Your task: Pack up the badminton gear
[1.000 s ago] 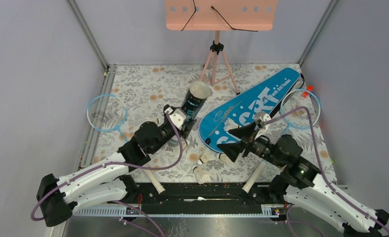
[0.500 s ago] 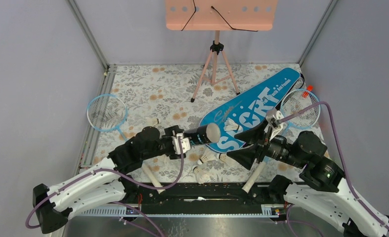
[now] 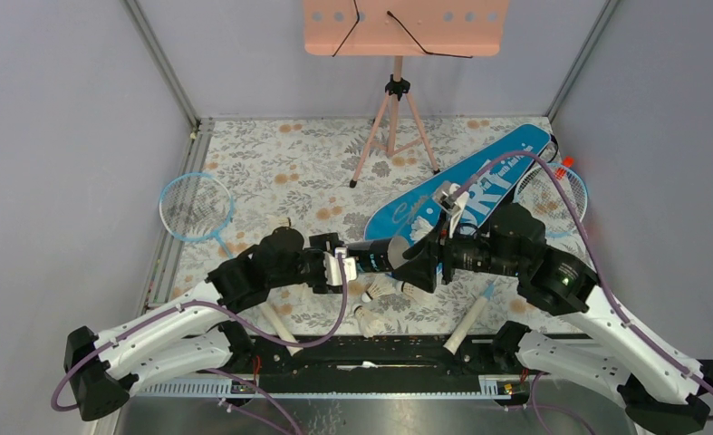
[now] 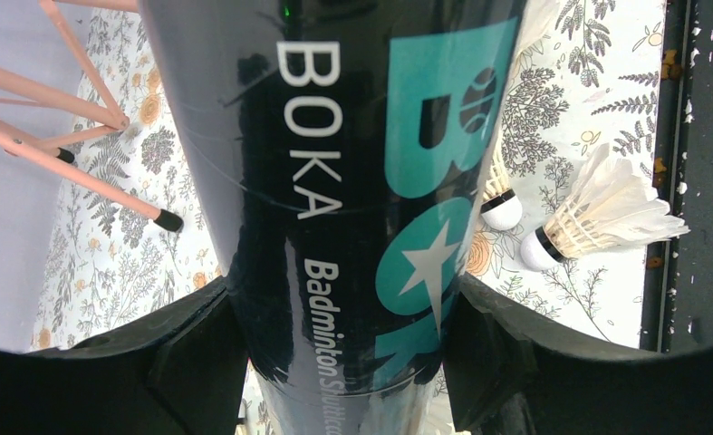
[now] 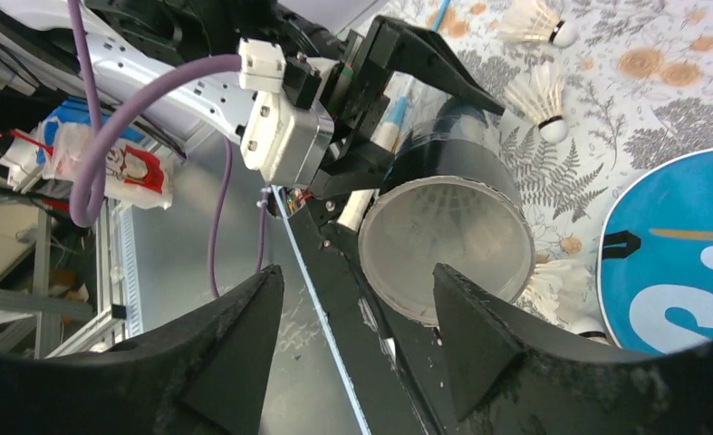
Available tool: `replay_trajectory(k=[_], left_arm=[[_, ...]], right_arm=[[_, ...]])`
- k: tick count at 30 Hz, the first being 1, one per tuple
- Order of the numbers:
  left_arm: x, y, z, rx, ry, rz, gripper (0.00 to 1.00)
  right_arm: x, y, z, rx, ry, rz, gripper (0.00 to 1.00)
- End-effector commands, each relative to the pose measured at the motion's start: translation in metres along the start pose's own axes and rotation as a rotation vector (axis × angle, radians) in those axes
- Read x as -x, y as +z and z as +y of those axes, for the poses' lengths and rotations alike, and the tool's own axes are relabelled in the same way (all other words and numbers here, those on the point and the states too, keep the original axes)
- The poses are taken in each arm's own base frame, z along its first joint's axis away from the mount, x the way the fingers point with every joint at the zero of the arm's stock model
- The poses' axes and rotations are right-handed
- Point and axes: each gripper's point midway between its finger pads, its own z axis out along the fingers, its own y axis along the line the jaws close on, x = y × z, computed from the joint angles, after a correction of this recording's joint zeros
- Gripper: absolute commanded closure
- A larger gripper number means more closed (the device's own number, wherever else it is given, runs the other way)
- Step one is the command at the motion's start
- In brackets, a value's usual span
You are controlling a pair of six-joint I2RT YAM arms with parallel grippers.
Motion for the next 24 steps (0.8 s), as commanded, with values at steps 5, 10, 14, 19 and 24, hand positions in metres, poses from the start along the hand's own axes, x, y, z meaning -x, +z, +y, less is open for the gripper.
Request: replay_trajectory(k=[5, 10, 14, 19, 24], left_arm=[[0.042, -0.006, 0.021, 0.043, 0.050, -0.126, 0.72], [0.043, -0.008, 0.021, 0.044, 0.049, -0.131, 0.72], [0.045, -0.010, 0.021, 0.045, 0.051, -0.141, 0.72], [0.048, -0.012, 0.020, 0.046, 0.055, -0.154, 0.72], [0.052, -0.013, 0.024, 0.059, 0.051, -0.166, 0.72]], right_arm=[[0.001, 0.009, 0.018, 0.102, -0.001, 0.068, 0.38], [-0.003, 0.020, 0.015, 0.108, 0.024, 0.100, 0.40], [-0.003, 0.025, 0.017, 0.130, 0.035, 0.095, 0.47], [-0.005, 0.029, 0.020, 0.160, 0.050, 0.109, 0.53], [-0.008, 0.033, 0.019, 0.163, 0.069, 0.123, 0.64]])
